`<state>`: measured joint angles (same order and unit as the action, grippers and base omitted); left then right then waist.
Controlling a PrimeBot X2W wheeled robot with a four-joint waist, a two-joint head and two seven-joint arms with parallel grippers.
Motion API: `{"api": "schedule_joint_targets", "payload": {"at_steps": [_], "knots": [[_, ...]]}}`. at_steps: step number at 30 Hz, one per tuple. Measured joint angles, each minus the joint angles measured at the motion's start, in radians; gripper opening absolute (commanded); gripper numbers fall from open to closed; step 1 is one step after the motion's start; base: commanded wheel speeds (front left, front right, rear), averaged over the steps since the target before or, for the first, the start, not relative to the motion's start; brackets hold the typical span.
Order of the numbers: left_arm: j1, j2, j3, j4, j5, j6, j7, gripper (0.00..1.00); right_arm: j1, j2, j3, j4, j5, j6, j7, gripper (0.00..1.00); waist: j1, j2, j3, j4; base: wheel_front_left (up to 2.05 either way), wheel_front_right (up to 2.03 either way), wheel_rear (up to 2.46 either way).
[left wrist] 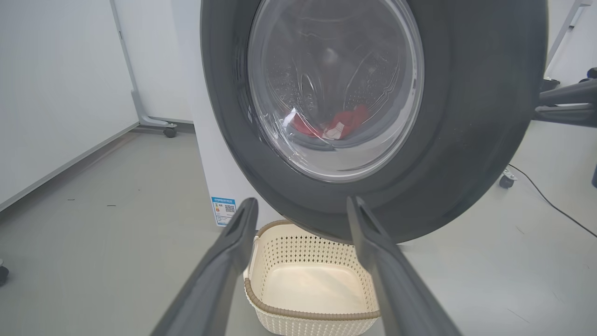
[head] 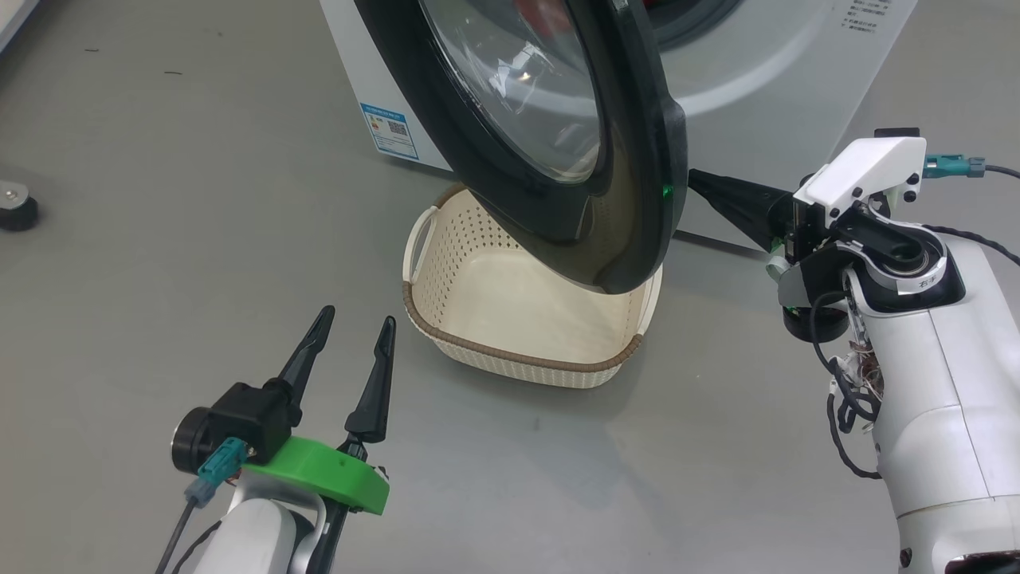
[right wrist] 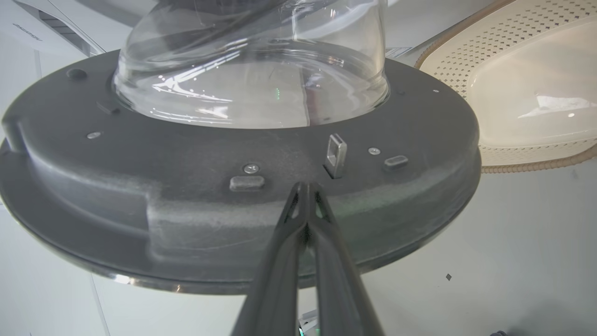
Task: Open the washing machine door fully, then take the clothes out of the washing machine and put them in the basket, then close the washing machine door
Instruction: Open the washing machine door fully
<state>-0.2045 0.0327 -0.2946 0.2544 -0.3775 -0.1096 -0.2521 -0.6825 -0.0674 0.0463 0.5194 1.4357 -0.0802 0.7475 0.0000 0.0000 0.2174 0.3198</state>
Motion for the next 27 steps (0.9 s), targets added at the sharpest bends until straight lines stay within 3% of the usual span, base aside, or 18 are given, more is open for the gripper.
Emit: {"api": "schedule_joint_targets", "payload": {"at_steps": [27], "knots": [[0.015, 0.000, -0.029, -0.008, 0.000, 0.000, 0.000, 1.00, 0.028, -0.002, 0.231, -0.055, 0.232, -0.001, -0.071, 0.00, 0.0000, 0.0000, 0.001, 0.034, 0.00, 0.00, 0.00]]}}
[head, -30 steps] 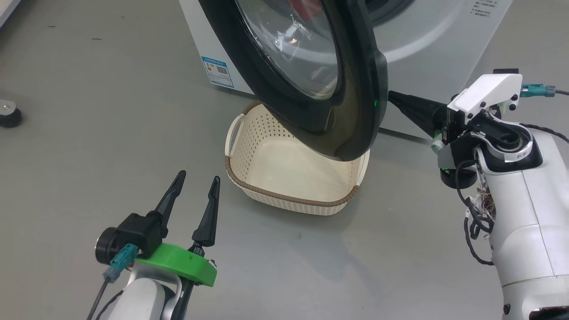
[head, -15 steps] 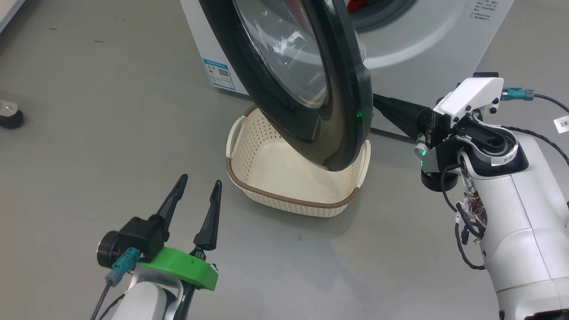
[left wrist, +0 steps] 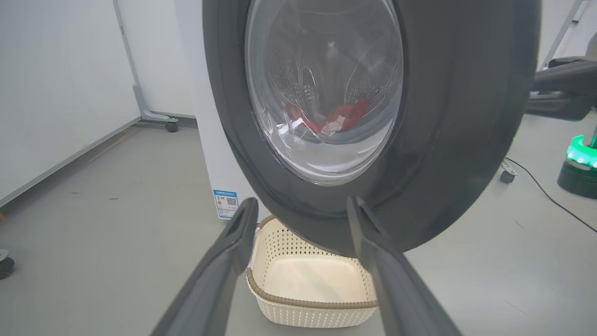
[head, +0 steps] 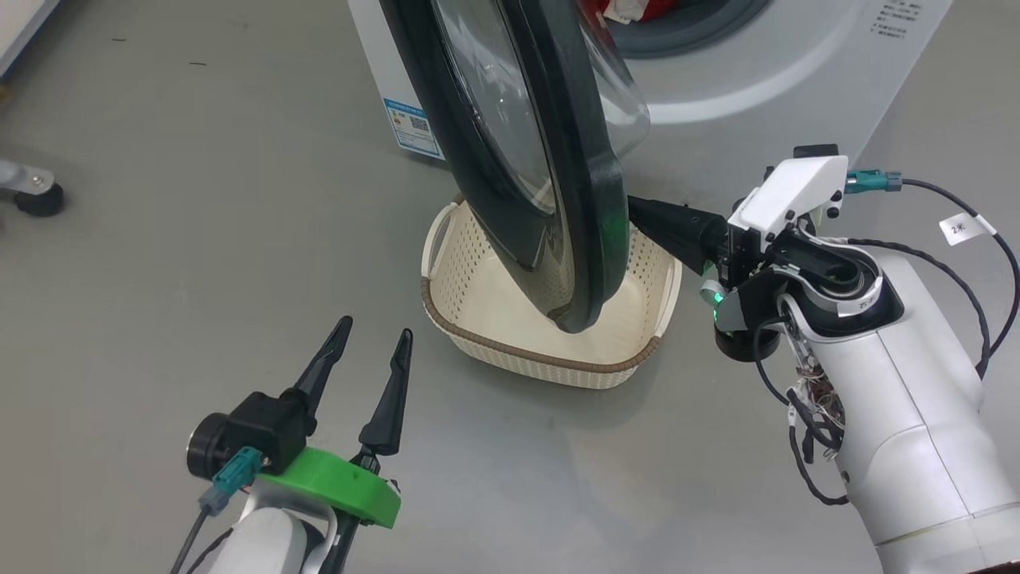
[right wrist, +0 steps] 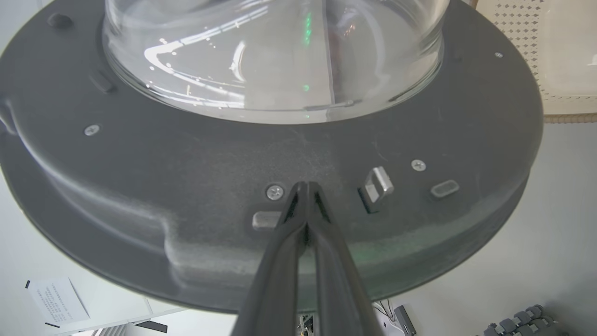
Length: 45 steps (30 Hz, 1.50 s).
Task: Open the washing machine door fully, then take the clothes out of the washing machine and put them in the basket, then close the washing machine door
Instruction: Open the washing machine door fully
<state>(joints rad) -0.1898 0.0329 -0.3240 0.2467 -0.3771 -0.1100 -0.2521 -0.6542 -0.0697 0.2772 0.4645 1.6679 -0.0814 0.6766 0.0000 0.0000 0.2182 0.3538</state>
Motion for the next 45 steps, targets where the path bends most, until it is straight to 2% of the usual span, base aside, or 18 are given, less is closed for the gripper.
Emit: {"api": "schedule_joint_targets", "payload": {"at_steps": [14, 26, 36, 40, 45], "knots": [[0.006, 0.000, 0.000, 0.000, 0.000, 0.000, 0.000, 1.00, 0.033, -0.002, 0.167, -0.044, 0.112, -0.001, -0.035, 0.00, 0.0000, 0.0000, -0.015, 0.025, 0.00, 0.00, 0.00], [0.015, 0.000, 0.000, -0.001, 0.000, 0.000, 0.000, 1.00, 0.041, -0.001, 0.259, -0.076, 0.173, -0.001, -0.091, 0.00, 0.0000, 0.0000, -0.023, 0.036, 0.00, 0.00, 0.00], [0.023, 0.000, 0.031, -0.007, 0.000, 0.001, 0.000, 1.00, 0.041, 0.000, 0.297, -0.079, 0.168, 0.001, -0.139, 0.00, 0.0000, 0.0000, -0.022, 0.023, 0.00, 0.00, 0.00], [0.033, 0.000, 0.051, -0.007, -0.002, 0.004, 0.000, 1.00, 0.038, 0.000, 0.304, -0.069, 0.080, 0.036, -0.182, 0.00, 0.0000, 0.0000, -0.032, 0.004, 0.00, 0.00, 0.00], [0.037, 0.000, 0.071, -0.004, -0.001, 0.004, 0.000, 1.00, 0.036, -0.058, 0.331, -0.069, -0.053, 0.089, -0.253, 0.00, 0.0000, 0.0000, -0.056, -0.023, 0.00, 0.00, 0.00]]}}
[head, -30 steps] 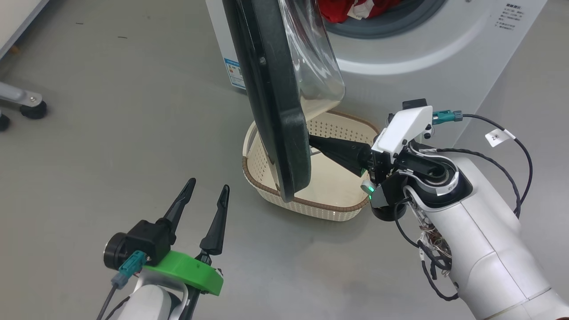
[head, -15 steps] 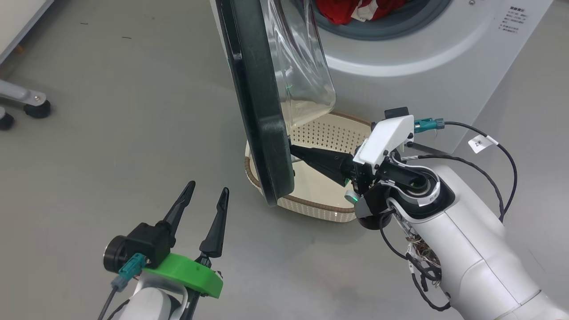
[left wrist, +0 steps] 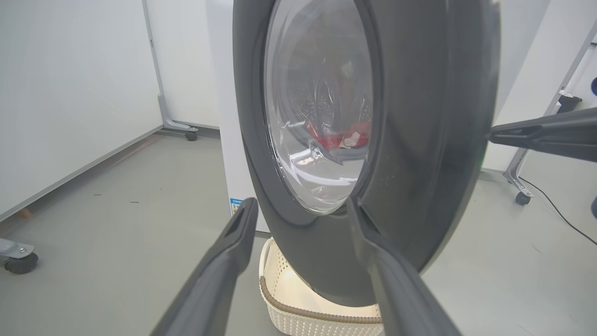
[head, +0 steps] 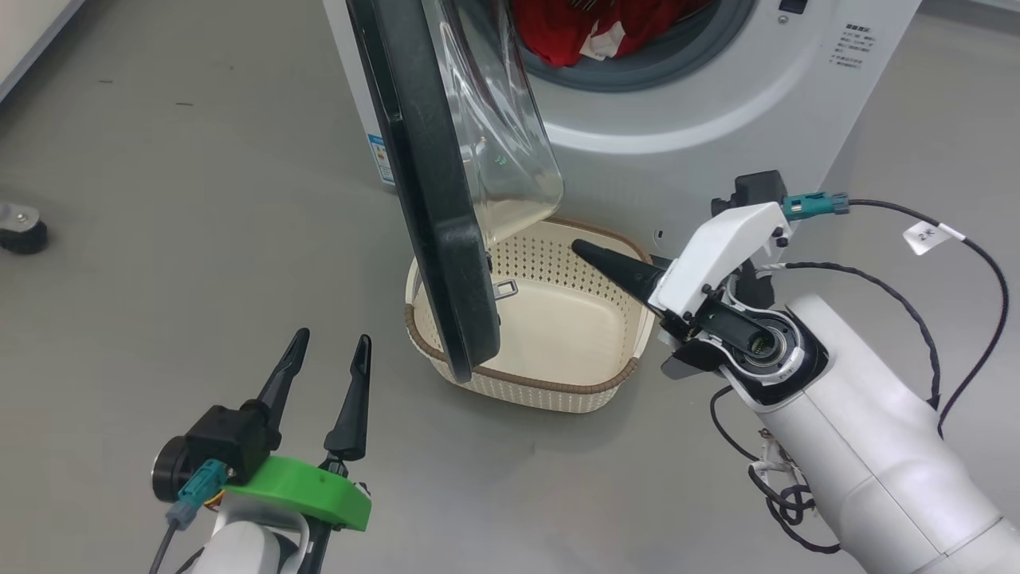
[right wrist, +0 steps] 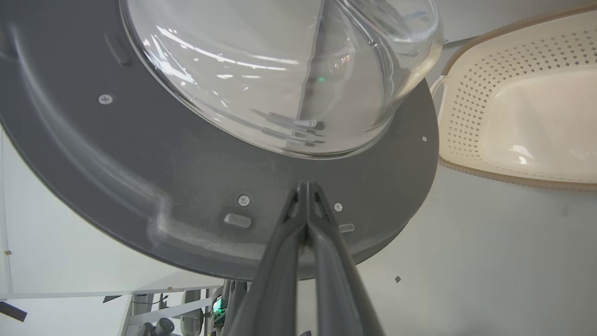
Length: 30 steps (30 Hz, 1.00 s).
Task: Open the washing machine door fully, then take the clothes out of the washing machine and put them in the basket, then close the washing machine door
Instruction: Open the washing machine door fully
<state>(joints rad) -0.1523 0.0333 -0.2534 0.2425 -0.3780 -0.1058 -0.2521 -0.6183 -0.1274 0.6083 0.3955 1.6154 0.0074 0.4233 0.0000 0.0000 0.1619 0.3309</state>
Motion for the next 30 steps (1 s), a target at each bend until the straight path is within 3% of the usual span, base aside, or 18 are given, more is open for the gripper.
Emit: {"api": "schedule_joint_targets", "payload": {"at_steps": [8, 16, 21, 24, 30], "knots": [[0.024, 0.000, 0.042, 0.002, 0.004, 0.006, 0.000, 1.00, 0.013, -0.132, 0.042, -0.020, -0.263, 0.070, -0.181, 0.00, 0.0000, 0.0000, -0.050, -0.055, 0.00, 0.00, 0.00], [0.055, 0.013, 0.088, 0.002, 0.012, 0.009, 0.000, 1.00, 0.060, -0.248, 0.084, -0.069, -0.541, 0.073, -0.407, 0.00, 0.0000, 0.0000, -0.094, -0.121, 0.00, 0.00, 0.00], [0.071, 0.014, 0.109, -0.003, 0.012, 0.010, 0.000, 1.00, 0.130, -0.274, 0.076, -0.091, -0.613, 0.041, -0.529, 0.00, 0.0000, 0.0000, -0.116, -0.159, 0.00, 0.00, 0.00], [0.078, 0.014, 0.117, -0.004, 0.012, 0.009, 0.000, 1.00, 0.192, -0.290, 0.069, -0.102, -0.648, 0.002, -0.601, 0.00, 0.0000, 0.0000, -0.131, -0.184, 0.00, 0.00, 0.00], [0.096, 0.014, 0.129, -0.008, 0.028, 0.009, 0.000, 1.00, 0.271, -0.303, 0.082, -0.121, -0.711, -0.058, -0.663, 0.00, 0.0000, 0.0000, -0.147, -0.210, 0.00, 0.00, 0.00]]}}
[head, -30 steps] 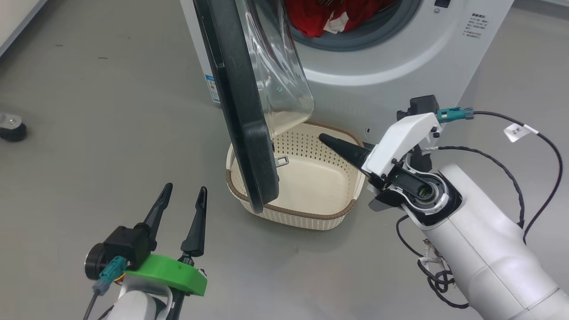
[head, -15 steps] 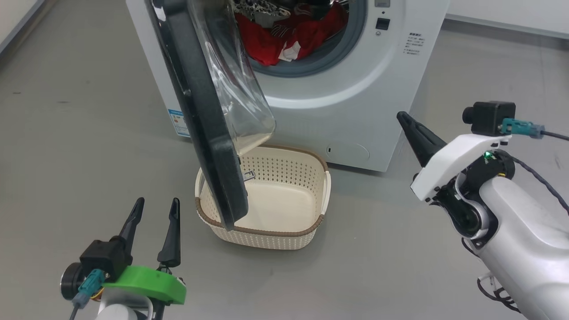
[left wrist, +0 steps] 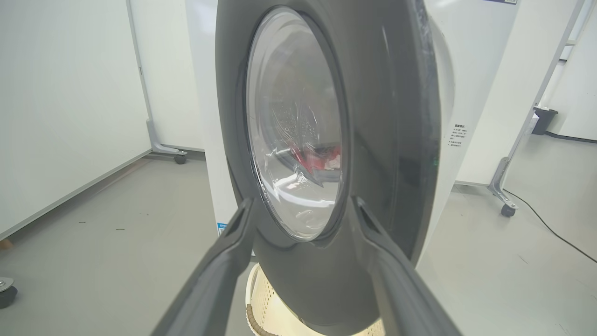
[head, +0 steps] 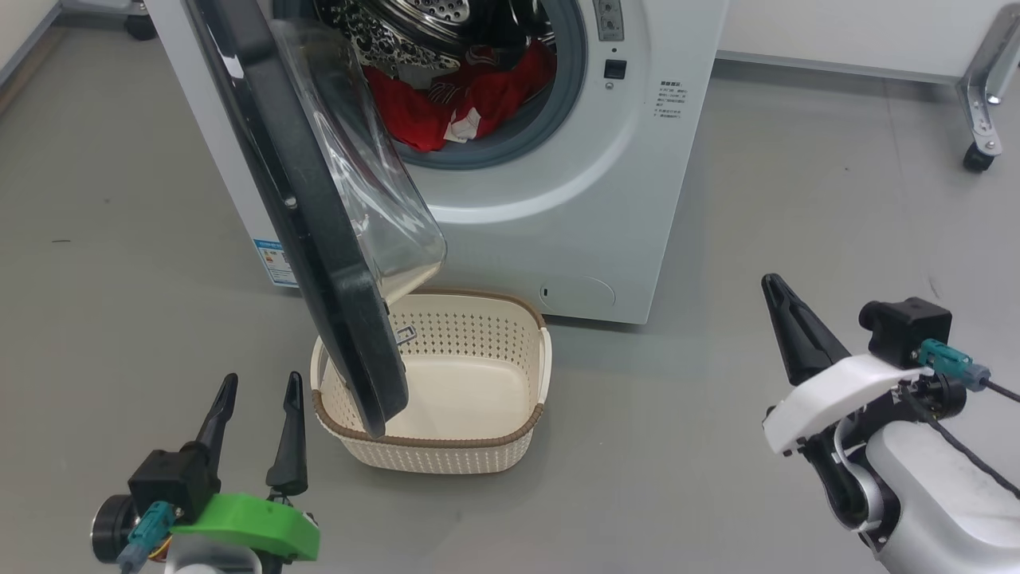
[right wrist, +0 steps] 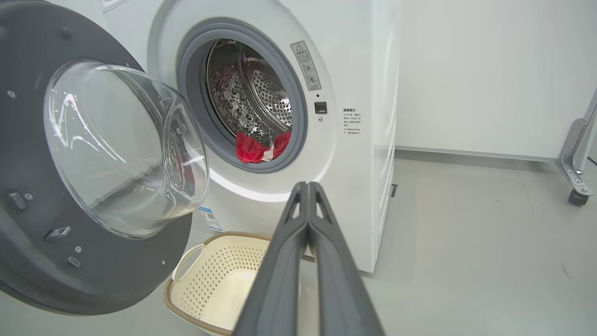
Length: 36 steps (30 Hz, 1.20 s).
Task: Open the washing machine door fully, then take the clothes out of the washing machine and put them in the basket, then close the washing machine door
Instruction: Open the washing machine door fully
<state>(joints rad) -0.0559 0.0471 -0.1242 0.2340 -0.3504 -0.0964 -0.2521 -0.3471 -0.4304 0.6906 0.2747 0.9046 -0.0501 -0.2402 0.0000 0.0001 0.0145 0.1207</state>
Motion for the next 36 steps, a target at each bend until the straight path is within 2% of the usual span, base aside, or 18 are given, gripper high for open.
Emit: {"api": "schedule_joint_targets", "payload": {"at_steps": [4, 12, 21, 23, 24, 29, 36], "knots": [[0.001, 0.000, 0.005, -0.002, 0.000, -0.001, 0.000, 1.00, 0.062, -0.005, -0.010, -0.016, -0.019, -0.040, -0.005, 0.00, 0.0000, 0.0000, -0.006, -0.009, 0.00, 0.00, 0.00], [0.016, 0.000, 0.032, -0.006, 0.000, -0.001, 0.000, 1.00, 0.150, 0.017, -0.048, -0.044, -0.063, -0.060, -0.008, 0.00, 0.0000, 0.0000, -0.023, -0.038, 0.00, 0.00, 0.00], [0.030, -0.001, 0.037, -0.007, 0.000, -0.003, 0.000, 1.00, 0.211, 0.028, -0.206, -0.109, -0.135, -0.076, -0.008, 0.00, 0.0000, 0.0000, -0.032, -0.064, 0.00, 0.00, 0.00], [0.030, -0.001, 0.036, -0.007, 0.000, -0.003, 0.000, 1.00, 0.230, 0.037, -0.242, -0.118, -0.164, -0.076, -0.008, 0.83, 0.0000, 0.0000, -0.030, -0.066, 0.00, 0.00, 0.00], [0.030, -0.001, 0.036, -0.007, 0.000, -0.005, 0.000, 1.00, 0.240, 0.041, -0.260, -0.121, -0.175, -0.076, -0.008, 1.00, 0.0000, 0.0000, -0.030, -0.066, 0.00, 0.00, 0.00], [0.033, -0.001, 0.037, -0.007, 0.000, -0.006, 0.000, 1.00, 0.295, 0.076, -0.364, -0.135, -0.221, -0.076, -0.008, 1.00, 0.0000, 0.0000, -0.027, -0.069, 0.00, 0.00, 0.00], [0.040, -0.001, 0.038, -0.007, 0.001, -0.007, 0.000, 1.00, 0.342, 0.111, -0.442, -0.148, -0.289, -0.076, -0.008, 1.00, 0.0000, 0.0000, -0.023, -0.073, 0.00, 0.00, 0.00]]}}
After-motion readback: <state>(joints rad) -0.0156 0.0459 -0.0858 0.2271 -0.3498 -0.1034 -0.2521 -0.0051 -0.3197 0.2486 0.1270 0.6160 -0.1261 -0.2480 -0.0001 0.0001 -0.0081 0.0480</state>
